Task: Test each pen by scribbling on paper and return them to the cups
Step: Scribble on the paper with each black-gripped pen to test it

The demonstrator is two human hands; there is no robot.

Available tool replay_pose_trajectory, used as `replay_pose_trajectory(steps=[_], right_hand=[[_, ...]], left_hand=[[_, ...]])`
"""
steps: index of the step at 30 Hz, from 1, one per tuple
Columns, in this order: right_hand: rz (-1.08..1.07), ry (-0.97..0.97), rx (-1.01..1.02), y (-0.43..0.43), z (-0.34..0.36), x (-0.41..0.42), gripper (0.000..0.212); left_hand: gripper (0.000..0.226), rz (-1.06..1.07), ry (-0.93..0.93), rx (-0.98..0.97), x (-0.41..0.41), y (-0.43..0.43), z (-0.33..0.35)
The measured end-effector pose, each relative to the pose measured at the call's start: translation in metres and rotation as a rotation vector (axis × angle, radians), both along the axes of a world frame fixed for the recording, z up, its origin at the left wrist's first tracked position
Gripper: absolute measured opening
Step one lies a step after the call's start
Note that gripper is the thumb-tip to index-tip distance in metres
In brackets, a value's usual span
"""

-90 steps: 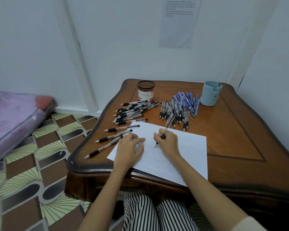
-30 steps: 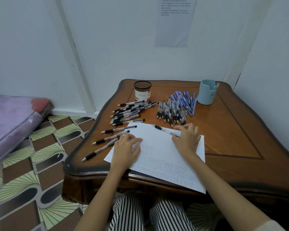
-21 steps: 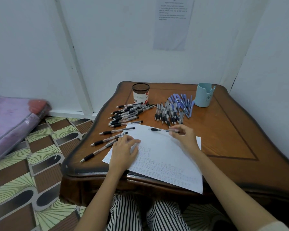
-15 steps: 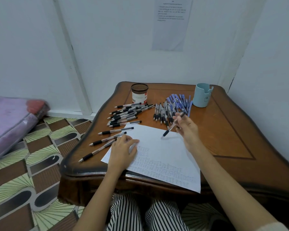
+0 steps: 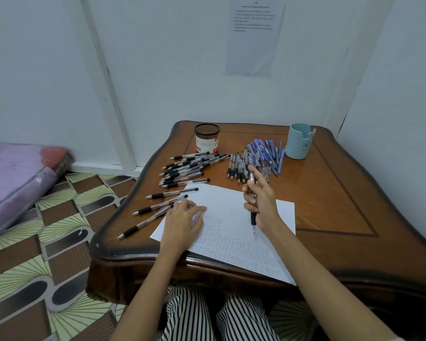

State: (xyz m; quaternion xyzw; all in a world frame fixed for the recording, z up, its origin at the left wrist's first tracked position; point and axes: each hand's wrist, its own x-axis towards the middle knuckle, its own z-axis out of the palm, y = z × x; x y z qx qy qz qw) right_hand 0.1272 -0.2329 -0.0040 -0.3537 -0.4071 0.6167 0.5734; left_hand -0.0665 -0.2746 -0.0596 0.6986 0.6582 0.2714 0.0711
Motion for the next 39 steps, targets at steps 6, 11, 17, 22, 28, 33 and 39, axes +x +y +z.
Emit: replay_pose_trajectory(steps=[6,11,17,22,28,33,39], right_hand=[[0.047,-0.060,0.053,0.000,-0.009,-0.005,0.050],[-0.031,-0.283,0.017,0.013,-0.008,-0.011,0.055],[-0.225,-0.958,0.083,0.075,0.000,-0.002,0.065],[-0.223,-1.210,0.105,0.100,0.000,0.010,0.069],[-0.254,-1.301,0.371,0.092,-0.018,-0.010,0.043],[-0.010,-1.316,0.602,0.074,-0.018,-0.051,0.031],[0.218,-1.500,0.639,0.071,-0.025,-0.095,0.037]], left_hand=[[0.029,-0.006,-0.006,0.008,0.000,0.001,0.000],[0.030,-0.006,-0.001,0.003,0.000,-0.001,0.001],[0.030,-0.008,-0.006,-0.001,0.001,-0.003,0.003],[0.029,-0.013,0.005,0.007,0.000,-0.002,0.003],[0.029,-0.011,-0.007,0.002,-0.001,0.000,0.001],[0.028,-0.004,-0.043,0.058,0.000,-0.002,0.001],[0.028,-0.003,-0.069,0.102,0.002,-0.005,0.005]])
